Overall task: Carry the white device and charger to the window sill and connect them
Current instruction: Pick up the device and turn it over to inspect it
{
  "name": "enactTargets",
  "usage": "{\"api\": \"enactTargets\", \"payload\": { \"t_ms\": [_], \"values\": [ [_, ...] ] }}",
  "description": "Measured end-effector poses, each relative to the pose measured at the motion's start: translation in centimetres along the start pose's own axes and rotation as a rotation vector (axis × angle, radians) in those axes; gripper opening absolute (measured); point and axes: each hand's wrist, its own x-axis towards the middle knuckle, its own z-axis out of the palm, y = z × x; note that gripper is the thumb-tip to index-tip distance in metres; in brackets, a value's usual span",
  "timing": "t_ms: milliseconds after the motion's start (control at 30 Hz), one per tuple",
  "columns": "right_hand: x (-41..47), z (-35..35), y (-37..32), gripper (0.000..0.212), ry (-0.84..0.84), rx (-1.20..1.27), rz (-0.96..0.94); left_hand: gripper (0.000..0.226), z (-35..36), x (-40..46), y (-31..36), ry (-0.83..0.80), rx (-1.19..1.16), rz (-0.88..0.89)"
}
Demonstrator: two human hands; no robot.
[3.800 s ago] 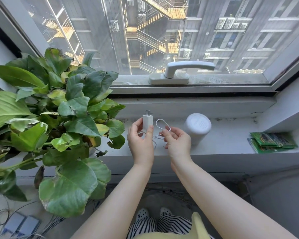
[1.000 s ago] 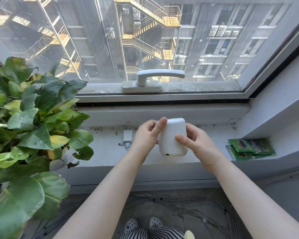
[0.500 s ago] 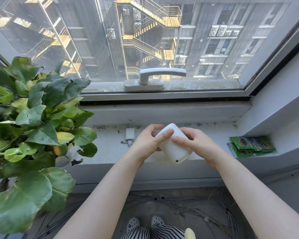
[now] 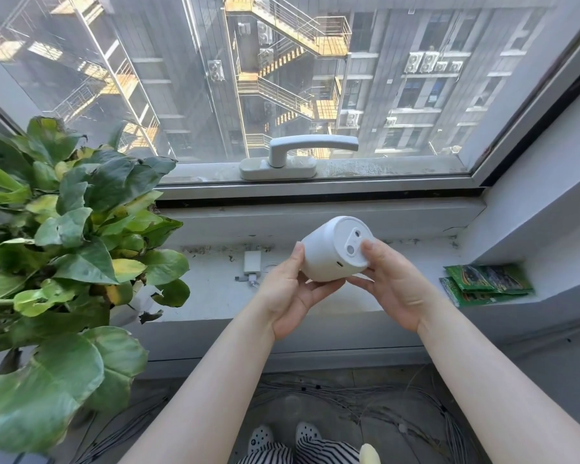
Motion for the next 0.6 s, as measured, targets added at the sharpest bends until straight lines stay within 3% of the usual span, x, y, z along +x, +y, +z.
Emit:
{"api": "enactTargets", "payload": {
  "t_ms": [200,300,367,533,600],
  "values": [
    [-0.1,-0.3,-0.7,0.064,-0.036,0.025,0.046,0.036,-0.4,0.1,0.3,0.050,0.448,0.090],
    [-0.1,-0.3,-1.0,0.040,-0.024,-0.057,0.065,0.046,-0.2,-0.2,1.0,0.054,0.592,0.117],
    [0.0,0.0,-1.1,0.036,-0.024,-0.101,0.075,0.053,0.0,-0.4,1.4,0.025,0.661,0.109],
    [0.6,0.9,-1.3,0.056,0.045,-0.141,0.100,0.047,-0.2,-0.7,1.4,0.072,0.627,0.088],
    [0.8,1.1,-1.2,0.047,0.036,-0.120,0.123,0.043,-0.3,-0.6,1.6,0.126,0.582,0.081]
  ]
}}
